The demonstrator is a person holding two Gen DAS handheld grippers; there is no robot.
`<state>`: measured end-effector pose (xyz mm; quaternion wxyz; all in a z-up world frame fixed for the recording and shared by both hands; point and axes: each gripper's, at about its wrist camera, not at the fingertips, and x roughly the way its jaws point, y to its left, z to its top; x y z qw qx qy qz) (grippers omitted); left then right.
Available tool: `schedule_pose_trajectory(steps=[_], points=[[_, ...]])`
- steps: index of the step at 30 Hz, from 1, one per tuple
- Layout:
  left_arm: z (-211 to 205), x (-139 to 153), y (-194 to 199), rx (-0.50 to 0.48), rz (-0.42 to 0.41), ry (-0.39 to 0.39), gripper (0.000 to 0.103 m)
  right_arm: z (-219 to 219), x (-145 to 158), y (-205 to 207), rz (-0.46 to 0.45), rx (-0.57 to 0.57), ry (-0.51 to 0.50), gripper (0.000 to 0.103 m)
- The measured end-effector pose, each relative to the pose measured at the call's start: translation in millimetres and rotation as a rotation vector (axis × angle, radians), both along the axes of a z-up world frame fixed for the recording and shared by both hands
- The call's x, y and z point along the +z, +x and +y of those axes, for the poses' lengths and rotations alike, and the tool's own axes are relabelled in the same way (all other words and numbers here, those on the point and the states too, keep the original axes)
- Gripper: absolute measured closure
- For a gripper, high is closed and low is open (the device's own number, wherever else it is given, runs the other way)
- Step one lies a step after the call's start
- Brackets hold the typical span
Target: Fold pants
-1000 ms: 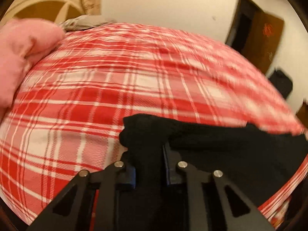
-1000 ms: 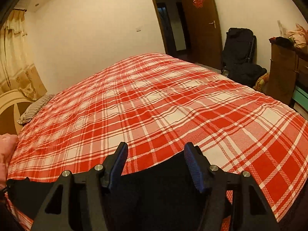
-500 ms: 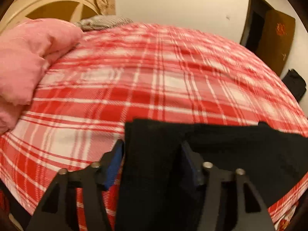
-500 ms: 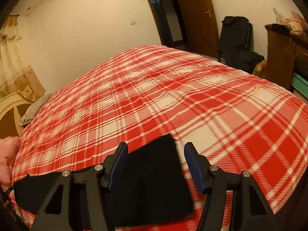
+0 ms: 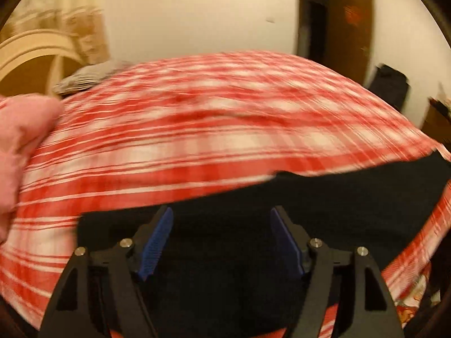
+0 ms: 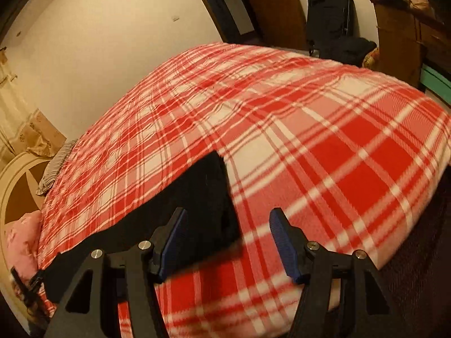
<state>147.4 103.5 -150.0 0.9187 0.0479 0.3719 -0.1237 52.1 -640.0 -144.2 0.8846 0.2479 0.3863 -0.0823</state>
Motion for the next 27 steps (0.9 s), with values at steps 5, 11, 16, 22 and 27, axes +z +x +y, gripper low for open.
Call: schedule_pose_trajectory(steps=[5,11,16,22,27], points=[[-47.5,-14.6,-1.0,-0.103,0.059,-0.003,0.028,6.3,-9.0,6.3,-0.022,0.044,0.043,0.045],[-72.3,-35.5,-0.2,-0.098,0.114,0.04,0.025,-4.1,-18.4,14.4,-0.051,0.011,0.071,0.07],[-74.9,-36.1,-1.8,-0.091,0.115,0.033,0.019,-2.3,-17.6,15.7,-0.048,0.018,0.051,0.078],[-79.2,-37.5,1.2,-0.088,0.123,0.035,0.013,2.6,-13.1,15.9,-0.068,0.016,0.062,0.089],[-80.7,-37.3,0.0,-0.089,0.128,0.036,0.012,21.0,4.0,14.2,-0.106,0.043,0.005,0.09]])
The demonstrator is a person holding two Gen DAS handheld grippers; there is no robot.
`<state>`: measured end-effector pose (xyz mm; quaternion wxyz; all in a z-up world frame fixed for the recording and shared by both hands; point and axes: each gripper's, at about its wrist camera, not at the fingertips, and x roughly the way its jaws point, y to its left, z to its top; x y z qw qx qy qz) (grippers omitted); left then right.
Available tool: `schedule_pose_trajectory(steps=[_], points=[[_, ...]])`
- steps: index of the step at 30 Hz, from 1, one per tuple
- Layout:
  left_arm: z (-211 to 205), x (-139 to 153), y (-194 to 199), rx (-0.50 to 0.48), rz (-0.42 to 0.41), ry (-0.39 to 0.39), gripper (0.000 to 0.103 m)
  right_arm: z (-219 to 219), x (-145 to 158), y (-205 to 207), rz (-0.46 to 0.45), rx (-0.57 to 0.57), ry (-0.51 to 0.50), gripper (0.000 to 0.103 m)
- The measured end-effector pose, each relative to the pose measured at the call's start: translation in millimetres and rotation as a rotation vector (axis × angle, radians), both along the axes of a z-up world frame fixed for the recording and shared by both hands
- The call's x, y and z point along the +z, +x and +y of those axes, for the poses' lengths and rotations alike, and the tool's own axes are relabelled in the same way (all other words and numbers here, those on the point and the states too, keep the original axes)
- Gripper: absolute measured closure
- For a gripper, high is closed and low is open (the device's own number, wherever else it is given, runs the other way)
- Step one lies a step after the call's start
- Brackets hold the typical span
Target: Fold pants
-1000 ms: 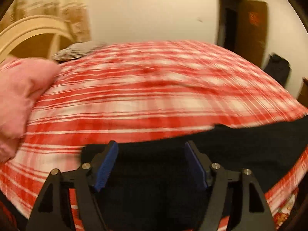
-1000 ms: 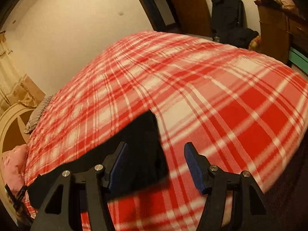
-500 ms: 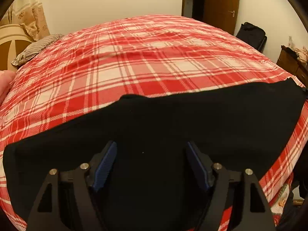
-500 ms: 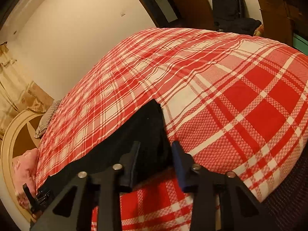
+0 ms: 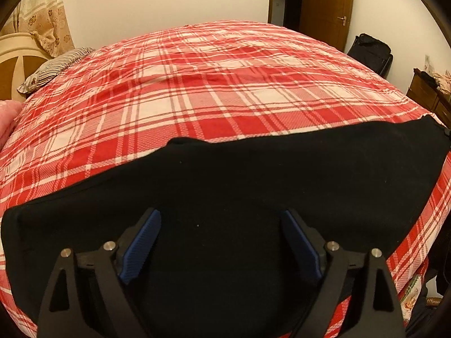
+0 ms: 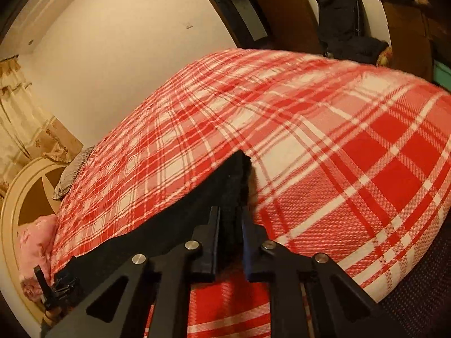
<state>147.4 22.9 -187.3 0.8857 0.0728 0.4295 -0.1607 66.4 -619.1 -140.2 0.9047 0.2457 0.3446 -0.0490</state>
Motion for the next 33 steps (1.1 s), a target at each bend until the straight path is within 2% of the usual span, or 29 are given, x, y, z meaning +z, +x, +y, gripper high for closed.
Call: schedule_pose_trajectory(steps=[7,19,28,33], points=[[-1.5,6.6,-6.5,-0.002,0.03,-0.046,0.012,38.2,24.4,0.8,-0.042,0.079,-0.092,0.09],[-20.6,31.9,-17.7,-0.081,0.005,-0.098,0.012,121.7,48.1,5.8,-0.098,0.255,-0.193,0.091],[-44.7,39.2,-14.5,-0.149,0.035,-0.157,0.012,201.8,23.4,17.3,-0.066,0.441,-0.257,0.091],[-65.3,42.3,-11.7,-0.195,0.04,-0.171,0.012,244.7,-8.4,30.8,-0.012,0.538,-0.265,0.091]])
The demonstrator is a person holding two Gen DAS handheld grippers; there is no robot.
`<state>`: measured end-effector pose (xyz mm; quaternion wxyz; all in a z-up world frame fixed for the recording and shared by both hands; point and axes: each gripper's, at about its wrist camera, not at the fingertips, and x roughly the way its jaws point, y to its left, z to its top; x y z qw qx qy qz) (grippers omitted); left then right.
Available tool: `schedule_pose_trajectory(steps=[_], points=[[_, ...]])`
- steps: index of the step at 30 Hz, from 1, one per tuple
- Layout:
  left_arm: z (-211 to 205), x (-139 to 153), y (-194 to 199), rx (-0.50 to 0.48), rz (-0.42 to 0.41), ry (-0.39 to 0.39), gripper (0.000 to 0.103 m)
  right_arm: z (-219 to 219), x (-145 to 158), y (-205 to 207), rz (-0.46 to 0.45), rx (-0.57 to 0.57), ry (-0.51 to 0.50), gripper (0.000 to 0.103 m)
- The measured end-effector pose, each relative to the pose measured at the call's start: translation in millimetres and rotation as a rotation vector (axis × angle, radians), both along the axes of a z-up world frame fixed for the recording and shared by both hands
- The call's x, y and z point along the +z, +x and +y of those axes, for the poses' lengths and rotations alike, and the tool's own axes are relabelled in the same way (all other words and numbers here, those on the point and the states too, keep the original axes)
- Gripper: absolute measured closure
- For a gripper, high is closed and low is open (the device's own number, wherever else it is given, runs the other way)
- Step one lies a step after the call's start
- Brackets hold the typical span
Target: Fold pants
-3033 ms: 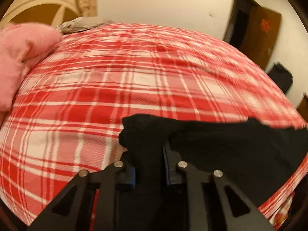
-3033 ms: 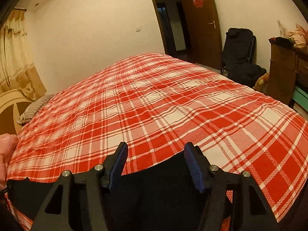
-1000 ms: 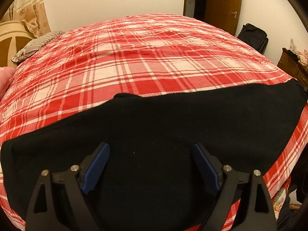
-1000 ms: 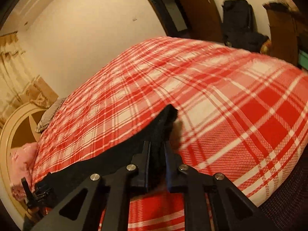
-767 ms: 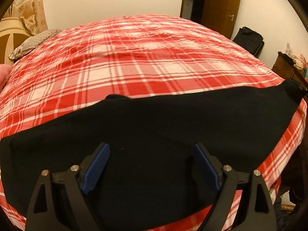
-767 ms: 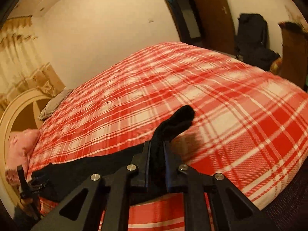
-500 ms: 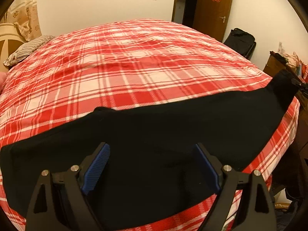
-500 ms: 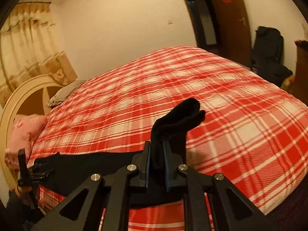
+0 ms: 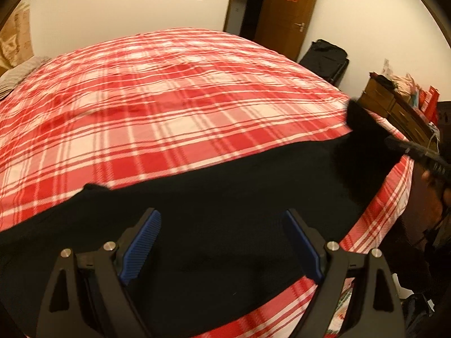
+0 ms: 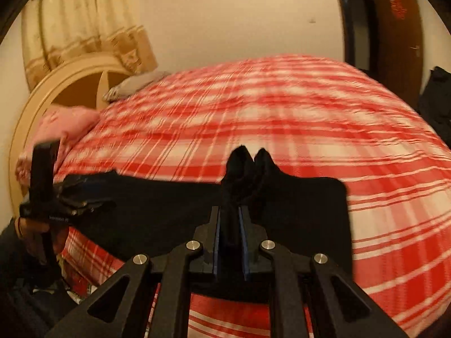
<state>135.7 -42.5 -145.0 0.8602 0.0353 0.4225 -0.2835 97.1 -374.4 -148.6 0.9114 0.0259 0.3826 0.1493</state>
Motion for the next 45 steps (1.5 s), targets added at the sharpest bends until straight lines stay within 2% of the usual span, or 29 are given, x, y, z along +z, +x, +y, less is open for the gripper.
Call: schedule_pose_trajectory(steps=[6,8,10,11,13,16,20,23,28,30,32,33,34,35,39,45], points=[[-23.1,-3.2,1.9,-0.045,0.029,-0.012,0.012,31.0,-51.9,10.4,0.142,0.089,-0.111,0.088],[-31.1,-4.9,2.1,-0.062,0.044,-0.018,0.012,29.3,-50.0,3.9,0.135,0.117,-0.105,0.081],[-39.4,-5.9,2.8,-0.079,0.059,-0.029,0.012,23.0,-41.6,-5.6,0.138,0.169,-0.059,0.073],[-43.1,-6.0,2.7,-0.088,0.066,-0.035,0.012,18.8,-36.4,-10.3,0.126,0.187,-0.04,0.071],[-52.7,-6.5,2.1,-0.109,0.079,-0.045,0.012,9.1,-29.1,-18.7,0.101,0.197,-0.032,0.071],[-72.8,-8.1,2.5,-0.141,0.1,-0.052,0.012,-12.7,-23.0,-24.8,0.064,0.14,-0.036,0.071],[-93.7,-12.3,6.3,-0.146,0.106,-0.044,0.012,-29.1,-23.3,-26.7,0.044,0.091,0.007,0.071],[-100.6,-18.3,9.6,-0.128,0.113,-0.022,0.012,-15.0,-25.9,-23.8,0.047,0.127,0.001,0.071],[-104.9,-25.5,11.8,-0.119,0.119,-0.008,0.012,18.5,-42.0,-14.9,0.061,0.151,-0.074,0.071],[-104.4,-26.1,11.5,-0.118,0.123,-0.008,0.012,26.8,-49.9,-7.5,0.073,0.131,-0.122,0.071],[-102.3,-25.0,11.1,-0.117,0.124,-0.015,0.012,24.1,-52.5,-1.3,0.09,0.104,-0.096,0.072],[-100.2,-24.2,11.2,-0.113,0.124,-0.021,0.012,20.5,-51.8,-0.8,0.095,0.099,-0.073,0.072],[-98.1,-23.5,11.7,-0.109,0.127,-0.028,0.012,17.1,-50.9,-1.5,0.1,0.094,-0.059,0.085],[-95.8,-22.9,12.3,-0.104,0.13,-0.036,0.012,14.3,-49.6,-3.4,0.109,0.098,-0.046,0.091],[-88.0,-22.1,14.5,-0.091,0.148,-0.064,0.012,11.1,-46.4,-14.1,0.111,0.111,-0.043,0.094],[-95.7,-20.9,11.8,-0.108,0.147,-0.061,0.012,17.6,-54.9,-20.5,0.122,0.145,-0.092,0.096]])
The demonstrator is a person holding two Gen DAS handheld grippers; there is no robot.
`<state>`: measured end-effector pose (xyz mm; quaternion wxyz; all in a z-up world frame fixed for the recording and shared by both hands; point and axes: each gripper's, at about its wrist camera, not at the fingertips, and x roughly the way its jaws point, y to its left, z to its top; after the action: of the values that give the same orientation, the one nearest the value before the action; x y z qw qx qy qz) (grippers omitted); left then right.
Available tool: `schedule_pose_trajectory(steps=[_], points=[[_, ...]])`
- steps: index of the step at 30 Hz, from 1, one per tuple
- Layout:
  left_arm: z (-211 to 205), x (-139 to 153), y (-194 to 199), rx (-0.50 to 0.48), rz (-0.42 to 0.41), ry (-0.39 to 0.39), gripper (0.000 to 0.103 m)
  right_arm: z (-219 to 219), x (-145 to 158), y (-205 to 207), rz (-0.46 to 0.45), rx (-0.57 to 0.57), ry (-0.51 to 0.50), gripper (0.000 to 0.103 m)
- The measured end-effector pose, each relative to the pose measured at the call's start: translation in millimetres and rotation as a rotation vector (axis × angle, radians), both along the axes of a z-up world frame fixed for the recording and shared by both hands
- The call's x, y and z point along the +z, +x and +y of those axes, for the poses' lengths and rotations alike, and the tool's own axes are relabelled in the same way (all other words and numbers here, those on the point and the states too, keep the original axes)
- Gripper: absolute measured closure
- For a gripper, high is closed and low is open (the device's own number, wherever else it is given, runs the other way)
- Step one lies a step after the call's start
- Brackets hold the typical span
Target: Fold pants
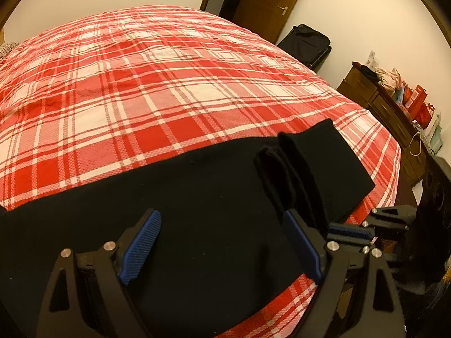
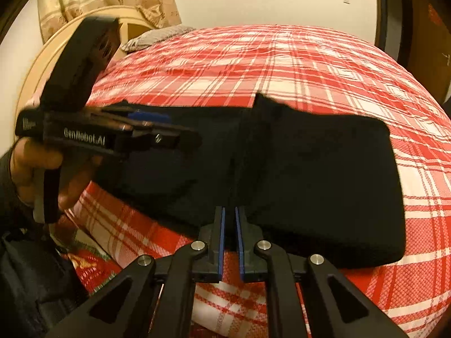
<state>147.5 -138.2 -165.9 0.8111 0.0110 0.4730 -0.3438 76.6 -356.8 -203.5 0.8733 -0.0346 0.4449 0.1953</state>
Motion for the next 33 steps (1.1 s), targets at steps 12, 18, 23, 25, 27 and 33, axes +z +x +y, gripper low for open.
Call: schedule_pose_trajectory(steps=[12,18,23,25,27,33], points=[[-40.2,0.1,-0.4,-0.074,0.036,-0.047,0.014,-33.1,16.5,-19.1,-0.062,0.008,0.001,0.073],[-58.2,-6.9,-1.5,-0.09,0.074,-0.064,0.021,-72.1,32.1,-24.0,-0.149,-0.091,0.086,0.072],[-70.2,-4.5,-5.1,-0.089,0.035,-0.041,0.056,-81.7,38.4,-24.9,-0.215,-0.154,0.114,0.064],[-74.6,-3.8,-5.4,-0.104,0.037,-0.03,0.091,-84.3,40.2,-27.8,-0.243,-0.169,0.122,0.047],[-75.1,-2.4,-6.5,-0.099,0.038,-0.027,0.091,-85.4,42.8,-30.7,-0.268,-0.176,0.14,0.045],[-47.3,16.0,-6.4,-0.072,0.043,-0.081,0.091,-95.7,47.6,-31.2,-0.299,-0.213,0.193,0.045]])
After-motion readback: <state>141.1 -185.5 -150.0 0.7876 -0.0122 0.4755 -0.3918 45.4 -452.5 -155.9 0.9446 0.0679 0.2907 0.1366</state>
